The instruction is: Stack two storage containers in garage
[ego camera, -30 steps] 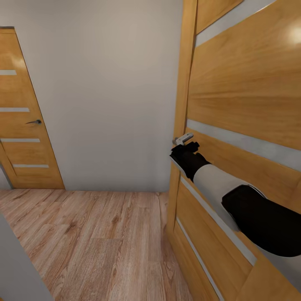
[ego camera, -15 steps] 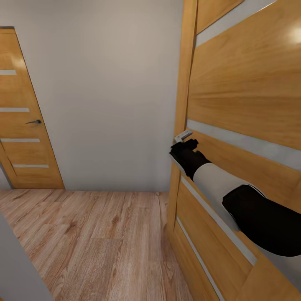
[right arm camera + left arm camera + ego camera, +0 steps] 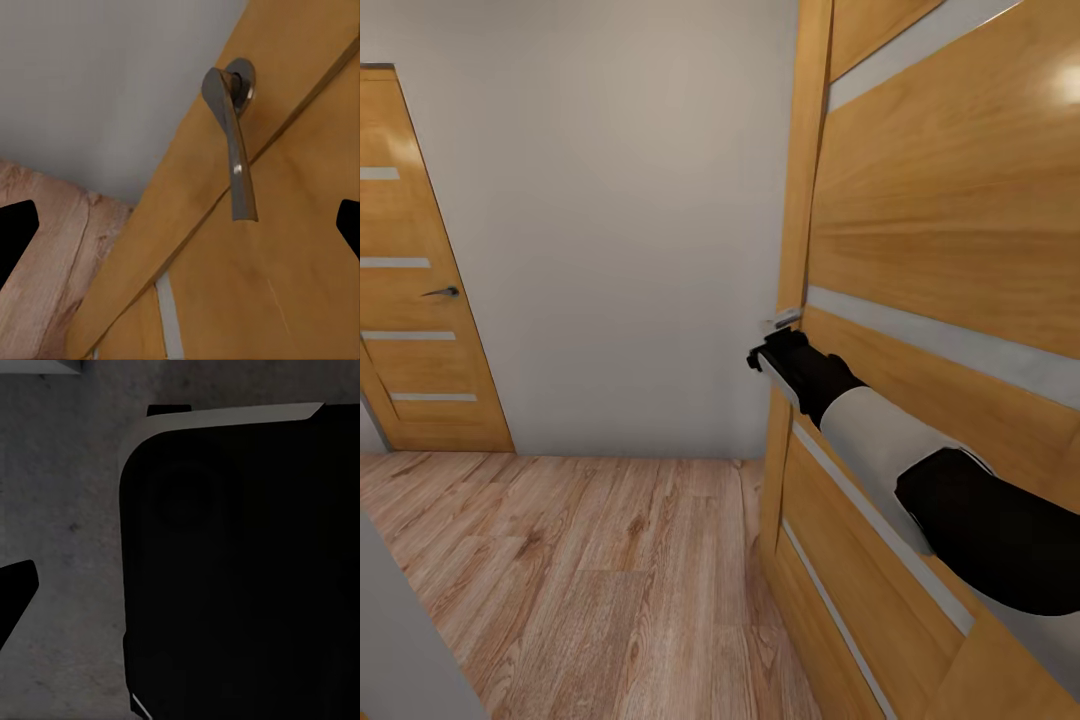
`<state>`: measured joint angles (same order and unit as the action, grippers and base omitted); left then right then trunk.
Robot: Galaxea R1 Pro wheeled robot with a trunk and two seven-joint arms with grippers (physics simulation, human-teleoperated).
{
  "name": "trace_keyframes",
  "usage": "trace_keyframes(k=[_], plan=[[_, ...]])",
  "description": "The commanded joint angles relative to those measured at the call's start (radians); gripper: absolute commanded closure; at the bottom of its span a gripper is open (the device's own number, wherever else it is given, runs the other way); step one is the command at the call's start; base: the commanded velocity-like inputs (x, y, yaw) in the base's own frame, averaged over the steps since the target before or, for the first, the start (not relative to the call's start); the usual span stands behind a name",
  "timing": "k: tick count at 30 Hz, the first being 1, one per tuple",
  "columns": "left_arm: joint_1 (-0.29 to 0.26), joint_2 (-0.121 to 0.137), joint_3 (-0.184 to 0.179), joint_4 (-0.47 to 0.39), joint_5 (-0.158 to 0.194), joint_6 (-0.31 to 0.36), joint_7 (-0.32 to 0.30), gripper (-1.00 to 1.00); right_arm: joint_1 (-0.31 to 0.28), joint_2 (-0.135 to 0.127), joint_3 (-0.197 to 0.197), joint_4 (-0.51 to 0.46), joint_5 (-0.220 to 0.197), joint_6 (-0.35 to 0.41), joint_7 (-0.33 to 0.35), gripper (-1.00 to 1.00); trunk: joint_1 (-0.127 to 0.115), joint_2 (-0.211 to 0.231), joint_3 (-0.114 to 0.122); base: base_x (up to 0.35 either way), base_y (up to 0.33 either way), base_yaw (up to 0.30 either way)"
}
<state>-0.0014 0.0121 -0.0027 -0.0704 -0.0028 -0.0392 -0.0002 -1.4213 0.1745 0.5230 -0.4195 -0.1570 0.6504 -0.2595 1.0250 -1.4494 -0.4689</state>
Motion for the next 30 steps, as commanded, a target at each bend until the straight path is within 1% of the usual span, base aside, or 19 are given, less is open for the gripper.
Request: trace_keyframes(k=[1,9,22,30], plan=[[0.000,0.000,0.000,0.000,0.000,-0.001,0.001,-1.00,-0.001,0.000,0.006,-0.001,-0.011,0.002,0.000,-1.00,0.000,-0.001,-0.001,0.000,0.000,0.000],[0.000,0.000,0.001,0.000,0.005,0.004,0.002,-1.00,-0.002,0.000,0.006,-0.002,-0.013,0.002,0.012,-1.00,0.000,-0.001,-0.001,0.000,0.000,0.000],[0.000,0.000,0.000,0.000,0.004,-0.003,-0.001,-1.00,-0.001,0.000,0.007,-0.001,-0.013,0.002,0.030,-1.00,0.000,-0.001,-0.001,0.000,0.000,0.000],[0.000,0.000,0.000,0.000,0.006,-0.005,-0.001,-1.00,-0.001,0.000,0.009,-0.002,-0.010,-0.015,0.037,-1.00,0.000,-0.001,-0.001,0.000,0.000,0.000]])
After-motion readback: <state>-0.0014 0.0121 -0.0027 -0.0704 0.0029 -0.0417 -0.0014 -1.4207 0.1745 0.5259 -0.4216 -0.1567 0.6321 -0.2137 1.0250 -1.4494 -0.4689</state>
